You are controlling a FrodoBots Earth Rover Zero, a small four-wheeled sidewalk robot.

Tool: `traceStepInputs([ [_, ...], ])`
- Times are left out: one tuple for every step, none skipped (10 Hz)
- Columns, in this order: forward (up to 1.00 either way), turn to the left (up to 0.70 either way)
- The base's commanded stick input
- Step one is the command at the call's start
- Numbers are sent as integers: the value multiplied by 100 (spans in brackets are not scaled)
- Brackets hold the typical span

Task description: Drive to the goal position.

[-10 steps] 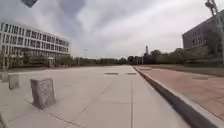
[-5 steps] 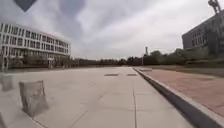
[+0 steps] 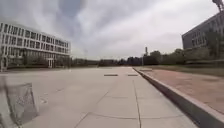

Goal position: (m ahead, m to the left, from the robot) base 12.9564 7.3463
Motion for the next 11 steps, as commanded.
traceStepInputs([
  [50,-50],
  [50,-50],
  [50,-50],
  [50,-46],
  [50,0],
  [50,0],
  [50,0],
  [50,0],
  [50,0],
  [50,0],
  [50,0],
])
